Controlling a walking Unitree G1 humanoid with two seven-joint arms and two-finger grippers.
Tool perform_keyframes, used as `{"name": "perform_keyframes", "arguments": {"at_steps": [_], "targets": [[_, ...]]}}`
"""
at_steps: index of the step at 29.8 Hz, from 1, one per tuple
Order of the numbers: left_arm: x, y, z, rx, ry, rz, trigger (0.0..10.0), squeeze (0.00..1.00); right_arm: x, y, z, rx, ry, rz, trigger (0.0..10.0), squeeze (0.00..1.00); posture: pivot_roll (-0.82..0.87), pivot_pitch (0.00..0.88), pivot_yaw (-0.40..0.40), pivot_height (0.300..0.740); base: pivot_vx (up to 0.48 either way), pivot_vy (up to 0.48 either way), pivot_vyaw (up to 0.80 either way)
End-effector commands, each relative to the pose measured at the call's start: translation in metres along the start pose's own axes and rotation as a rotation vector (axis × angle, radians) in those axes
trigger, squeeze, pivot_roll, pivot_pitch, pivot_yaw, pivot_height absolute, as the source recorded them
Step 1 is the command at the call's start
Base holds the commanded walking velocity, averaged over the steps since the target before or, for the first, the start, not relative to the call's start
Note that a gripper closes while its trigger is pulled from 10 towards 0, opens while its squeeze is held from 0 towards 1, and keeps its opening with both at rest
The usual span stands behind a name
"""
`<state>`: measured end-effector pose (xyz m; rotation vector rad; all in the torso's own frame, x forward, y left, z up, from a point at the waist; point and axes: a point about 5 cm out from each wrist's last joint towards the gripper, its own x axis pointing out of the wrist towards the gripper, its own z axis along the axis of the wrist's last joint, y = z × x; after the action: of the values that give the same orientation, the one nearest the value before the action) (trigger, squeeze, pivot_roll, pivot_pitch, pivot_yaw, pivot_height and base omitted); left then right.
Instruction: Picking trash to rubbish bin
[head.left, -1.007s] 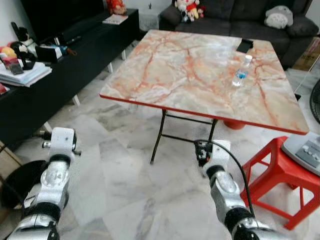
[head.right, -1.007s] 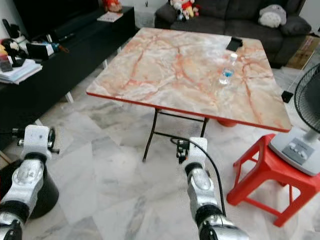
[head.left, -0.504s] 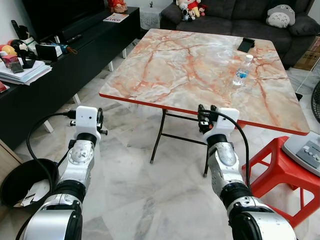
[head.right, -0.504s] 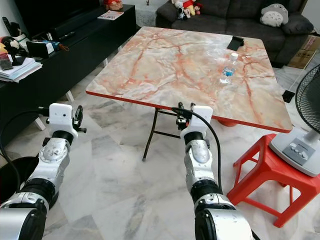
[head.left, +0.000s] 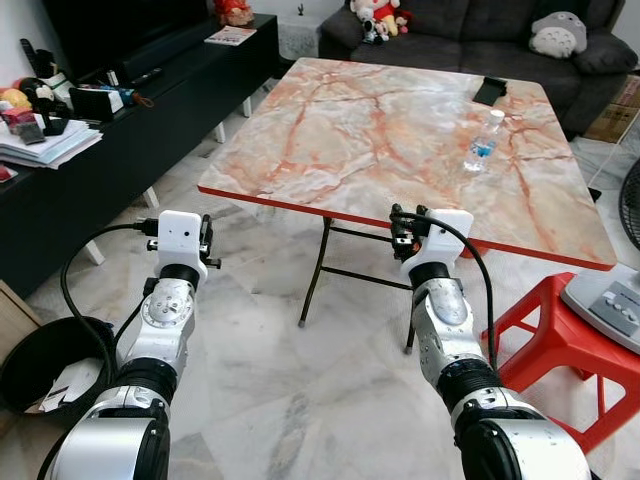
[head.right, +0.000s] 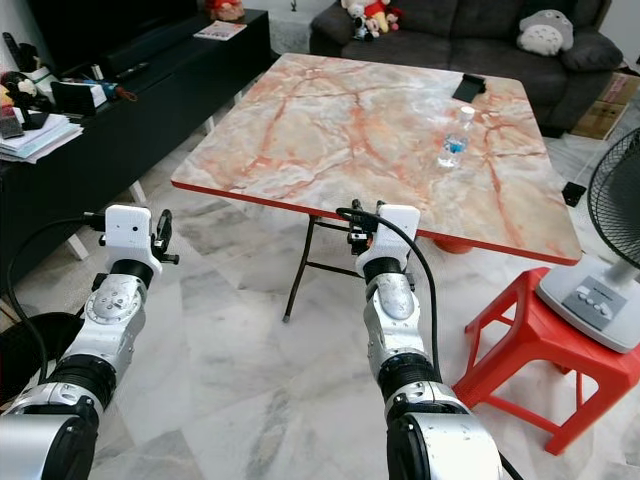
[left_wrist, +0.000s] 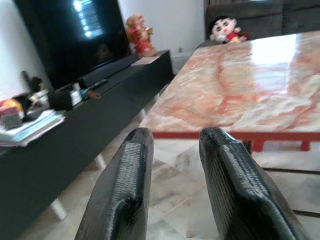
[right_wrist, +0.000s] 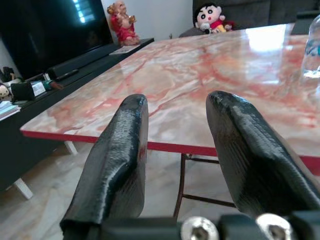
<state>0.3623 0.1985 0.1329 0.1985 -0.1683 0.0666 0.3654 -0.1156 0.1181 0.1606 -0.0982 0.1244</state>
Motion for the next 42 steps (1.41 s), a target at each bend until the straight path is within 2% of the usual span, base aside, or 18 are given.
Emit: {"name": "perform_keyframes", "arguments": {"at_steps": [1,9,17,21,29,37,42], "targets": [[0.002,-0.001,0.001,0.006,0.004,-0.008,10.0,0.00,0.003,-0.001,0.005,-0.002,-0.010,-0.001,10.0,0.00,0.05,0.000,-0.028,0.740,0.300,0.000,-0.72],[0.004,0.001,0.004,0.010,-0.005,0.001,10.0,0.00,0.005,0.002,0.011,-0.007,-0.045,0.013,10.0,0.00,0.06,0.000,-0.030,0.740,0.318,0.000,0.00],[0.005,0.001,0.005,0.009,-0.008,-0.001,10.0,0.00,0.006,0.003,0.011,0.006,-0.035,0.019,10.0,0.00,0.06,0.000,-0.030,0.740,0.364,0.000,0.00],[0.006,0.000,0.006,0.010,-0.011,-0.004,10.0,0.00,0.006,0.005,0.011,-0.001,-0.035,0.028,10.0,0.00,0.06,0.000,-0.029,0.740,0.403,0.000,-0.76],[0.007,0.000,0.008,0.008,-0.017,-0.006,10.0,0.00,0.006,0.005,0.012,0.018,-0.047,0.026,10.0,0.00,0.05,0.000,-0.028,0.740,0.405,0.000,0.00],[0.007,-0.001,0.010,0.006,-0.026,-0.018,10.0,0.00,0.007,0.007,0.013,0.017,-0.051,0.034,10.0,0.00,0.06,0.000,-0.031,0.740,0.405,0.000,-0.72],[0.007,-0.007,0.013,-0.011,-0.056,-0.069,10.0,0.00,0.007,0.007,0.014,0.015,-0.053,0.034,10.0,0.00,0.06,0.000,-0.032,0.740,0.134,0.000,-0.77]]}}
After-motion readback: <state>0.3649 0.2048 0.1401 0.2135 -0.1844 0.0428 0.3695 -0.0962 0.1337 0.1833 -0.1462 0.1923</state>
